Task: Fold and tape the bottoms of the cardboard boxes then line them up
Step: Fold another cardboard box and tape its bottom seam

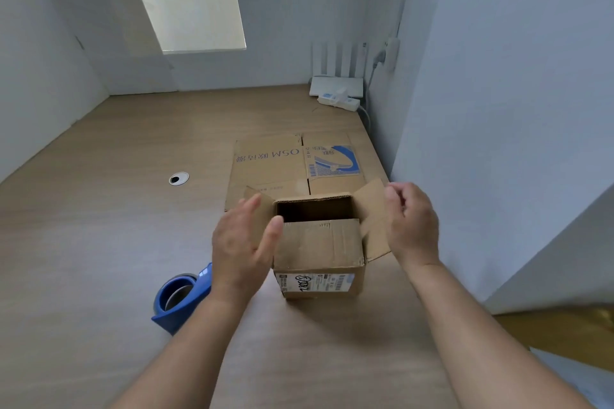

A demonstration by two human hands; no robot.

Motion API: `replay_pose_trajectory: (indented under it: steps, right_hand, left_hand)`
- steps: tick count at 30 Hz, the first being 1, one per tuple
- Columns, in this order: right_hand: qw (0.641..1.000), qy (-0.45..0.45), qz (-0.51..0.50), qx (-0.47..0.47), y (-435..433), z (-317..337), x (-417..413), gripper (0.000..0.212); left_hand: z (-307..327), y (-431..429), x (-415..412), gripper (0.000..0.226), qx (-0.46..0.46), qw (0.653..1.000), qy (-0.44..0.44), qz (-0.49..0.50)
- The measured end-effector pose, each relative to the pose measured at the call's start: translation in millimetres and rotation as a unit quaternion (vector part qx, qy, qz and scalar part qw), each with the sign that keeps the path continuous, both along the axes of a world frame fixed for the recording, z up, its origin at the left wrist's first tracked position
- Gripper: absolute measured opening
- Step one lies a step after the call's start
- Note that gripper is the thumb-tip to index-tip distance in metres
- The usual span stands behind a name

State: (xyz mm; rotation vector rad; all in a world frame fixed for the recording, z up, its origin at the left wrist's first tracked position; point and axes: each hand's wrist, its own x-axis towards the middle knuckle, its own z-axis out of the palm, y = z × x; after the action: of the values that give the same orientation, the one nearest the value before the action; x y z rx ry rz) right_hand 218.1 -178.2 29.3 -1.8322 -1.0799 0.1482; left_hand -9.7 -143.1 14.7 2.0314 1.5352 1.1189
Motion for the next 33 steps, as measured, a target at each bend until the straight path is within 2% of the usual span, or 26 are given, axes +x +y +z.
replay_pose_trajectory:
  steps: [2,3,4,5,6,8,9,10,11,13,15,17,19,22,25,28,30,33]
  right_hand:
    - [0.993,-0.009,0.021,-0.118,8.9,2.5,-6.3,0.03]
    - [0.983,0.017,0.017,-0.181,11.5,1.3,-6.6,0.038]
    - [0.972,0.047,0.01,-0.229,11.5,2.2,-6.5,0.045]
    - [0.962,0.075,0.003,-0.263,10.1,3.0,-5.2,0.045]
    - [0.956,0.09,0.003,-0.28,8.2,4.0,-3.6,0.038]
    - [0.951,0.081,0.001,-0.299,5.6,2.2,1.6,0.005]
    - [0.952,0.07,0.0,-0.299,6.0,-0.1,3.4,0.013]
    - [0.951,0.056,0.0,-0.304,5.4,0.7,2.2,0.017]
    - [0.953,0.036,-0.002,-0.302,5.7,1.4,0.4,0.017]
    - [0.956,-0.001,-0.009,-0.294,5.8,3.6,-7.7,0.018]
    - [0.96,-0.014,-0.013,-0.279,4.8,5.1,-16.2,0.007]
    - [0.965,-0.015,-0.023,-0.261,2.8,5.8,-22.7,0.021]
    - [0.971,-0.005,-0.011,-0.24,-0.2,6.6,-28.6,0.023]
    - [0.974,0.072,0.072,-0.2,-9.8,5.0,-40.6,0.03]
    - [0.965,0.112,0.147,-0.188,-23.8,-4.4,-55.5,0.036]
    - [0.969,0.112,0.123,-0.184,-29.6,-10.6,-59.2,0.013]
    - [0.973,0.091,0.116,-0.177,-28.8,-10.4,-54.7,0.021]
    - [0.971,0.073,0.163,-0.157,-27.5,3.1,-51.9,0.016]
  left_hand:
    - [5.4,8.0,10.6,0.077,-0.066,0.982,0.172,-0.047]
    - [5.4,11.7,15.1,0.073,-0.103,0.964,0.24,-0.058]
    - [6.9,13.5,18.1,0.067,-0.127,0.954,0.267,-0.059]
    - [9.1,14.0,19.0,0.061,-0.127,0.957,0.254,-0.058]
    - [11.7,13.0,18.6,0.056,-0.113,0.97,0.206,-0.055]
    - [15.5,7.3,16.7,0.037,-0.109,0.99,0.06,-0.059]
    - [15.4,4.1,15.7,0.025,-0.122,0.99,0.018,-0.067]
    - [16.6,-0.9,14.3,0.013,-0.127,0.989,0.017,-0.074]
    - [17.8,-5.8,12.7,0.014,-0.121,0.989,0.043,-0.078]
    - [15.5,-14.8,5.9,0.057,-0.135,0.979,0.133,-0.077]
    - [12.5,-21.3,-4.4,0.104,-0.205,0.954,0.215,-0.037]
    - [10.8,-28.8,-14.8,0.123,-0.286,0.935,0.21,-0.003]
    - [13.1,-34.8,-19.2,0.123,-0.317,0.939,0.128,0.017]
    - [18.4,-33.1,-18.7,0.11,-0.272,0.96,-0.027,0.06]
    - [15.5,-30.4,-17.8,0.092,-0.305,0.949,-0.056,0.049]
    - [11.3,-35.3,-18.8,0.046,-0.34,0.937,-0.073,0.019]
    - [12.4,-40.8,-20.0,0.013,-0.314,0.946,-0.076,0.027]
    - [19.0,-50.9,-19.1,0.029,-0.293,0.951,-0.084,0.049]
